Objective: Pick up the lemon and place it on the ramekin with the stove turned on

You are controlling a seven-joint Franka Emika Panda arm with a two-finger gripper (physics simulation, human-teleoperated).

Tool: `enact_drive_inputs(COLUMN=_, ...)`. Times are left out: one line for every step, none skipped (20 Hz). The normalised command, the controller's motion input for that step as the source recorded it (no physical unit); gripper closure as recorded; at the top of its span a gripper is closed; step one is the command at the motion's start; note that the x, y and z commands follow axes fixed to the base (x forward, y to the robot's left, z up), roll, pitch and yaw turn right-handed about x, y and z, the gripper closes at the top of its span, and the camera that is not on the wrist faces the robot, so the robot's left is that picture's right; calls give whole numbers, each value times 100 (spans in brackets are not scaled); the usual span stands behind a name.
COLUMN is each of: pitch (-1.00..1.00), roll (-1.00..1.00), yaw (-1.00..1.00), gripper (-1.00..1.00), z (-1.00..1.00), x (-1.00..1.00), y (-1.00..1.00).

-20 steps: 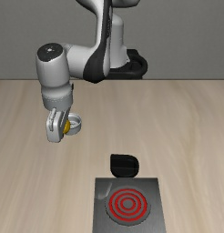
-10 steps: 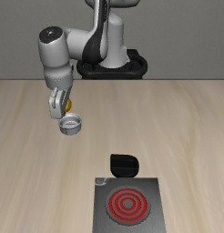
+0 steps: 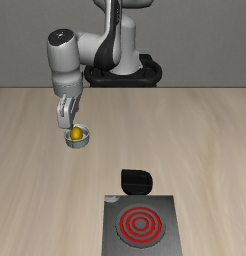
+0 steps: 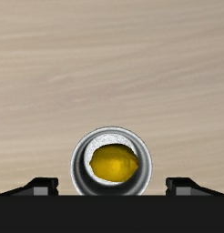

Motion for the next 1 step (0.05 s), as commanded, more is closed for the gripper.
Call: enact_drive_inputs(pitch=0, roll=0, yaw=0, gripper=-100, z=0, x=0, y=0)
